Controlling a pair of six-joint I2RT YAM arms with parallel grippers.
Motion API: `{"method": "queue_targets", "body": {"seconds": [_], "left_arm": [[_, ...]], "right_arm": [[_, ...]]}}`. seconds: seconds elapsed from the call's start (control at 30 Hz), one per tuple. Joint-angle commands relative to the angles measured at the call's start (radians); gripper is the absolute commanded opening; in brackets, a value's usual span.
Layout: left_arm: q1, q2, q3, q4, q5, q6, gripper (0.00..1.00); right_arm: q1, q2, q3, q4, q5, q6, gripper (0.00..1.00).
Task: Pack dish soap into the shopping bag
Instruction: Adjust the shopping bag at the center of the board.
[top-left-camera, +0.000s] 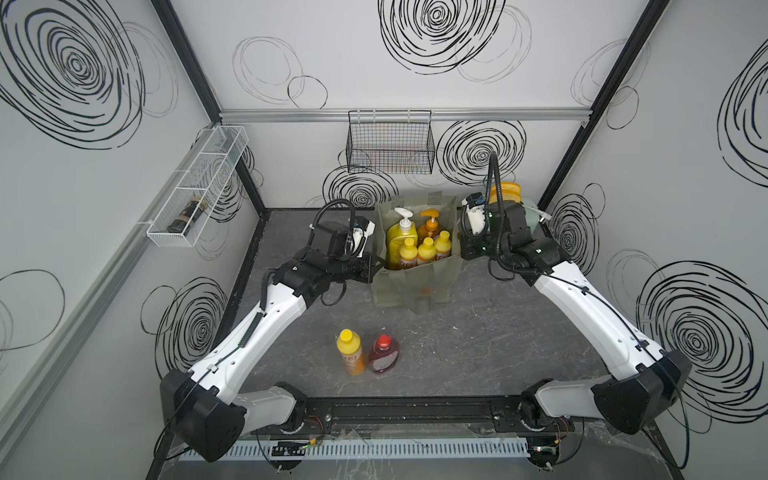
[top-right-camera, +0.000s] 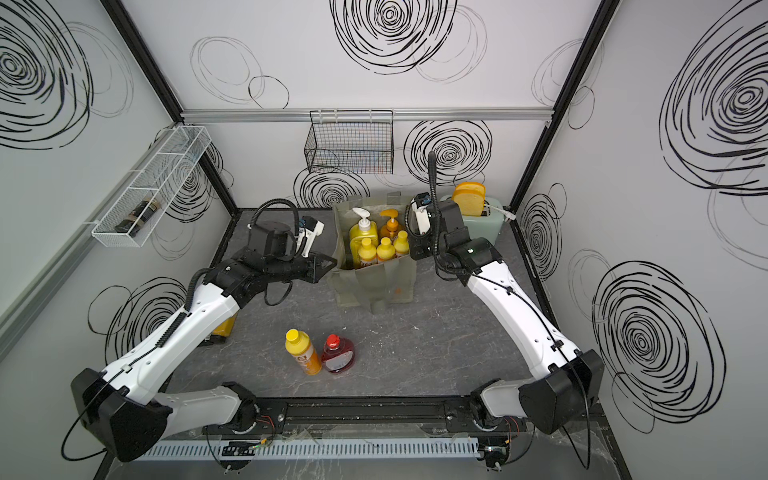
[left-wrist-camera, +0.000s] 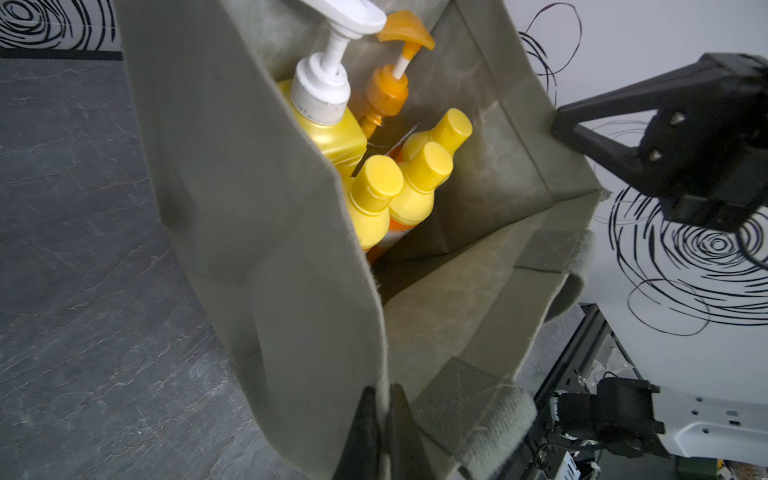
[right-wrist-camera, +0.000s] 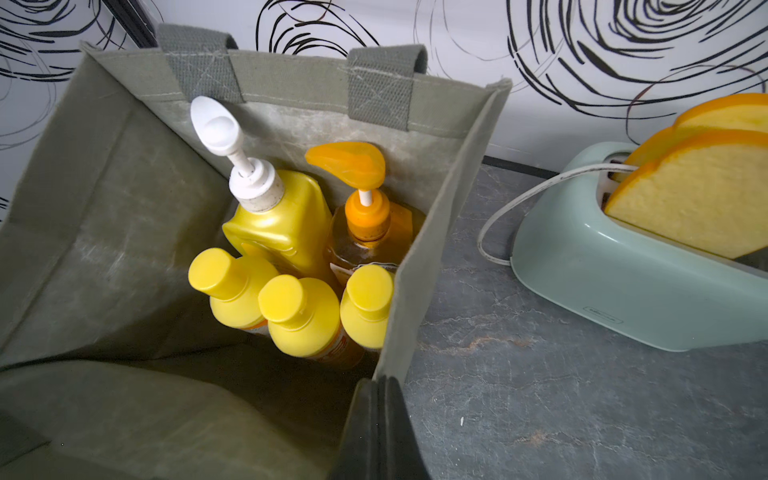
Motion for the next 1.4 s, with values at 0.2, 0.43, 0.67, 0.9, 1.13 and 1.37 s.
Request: {"method": "queue_targets", "body": {"seconds": [0.2,0.43,0.67,0.9,1.13,1.37], "left_arm": [[-0.007,-0.084,-0.009,0.059,0.02,-0.001,0.12],[-0.005,-0.103,-0.037,0.049,-0.044,0.03,0.63],[-0.009,-0.134,-0.097,0.047,-0.085,0.074,0.66],[-0.011,-0.156,-0.173,0.062,-0.103,0.098,0.67],[-0.022,-0.207,-0.166,0.103,-0.089,0.089,0.74],[0.029,-0.213,-0.098,0.102,-0.132,0.091,0.84]], "right_arm": [[-0.007,-0.013,0.047,-0.015,-0.022,-0.019,0.0],[0.0,-0.086,-0.054,-0.02,-0.03,-0.009,0.18],[0.021,-0.136,-0.114,-0.048,-0.044,-0.003,0.53],[0.066,-0.188,-0.175,-0.068,-0.022,0.009,0.58],[0.15,-0.239,-0.172,-0.061,-0.01,0.011,0.58],[0.292,-0.274,-0.085,-0.063,0.017,-0.032,0.56]]}}
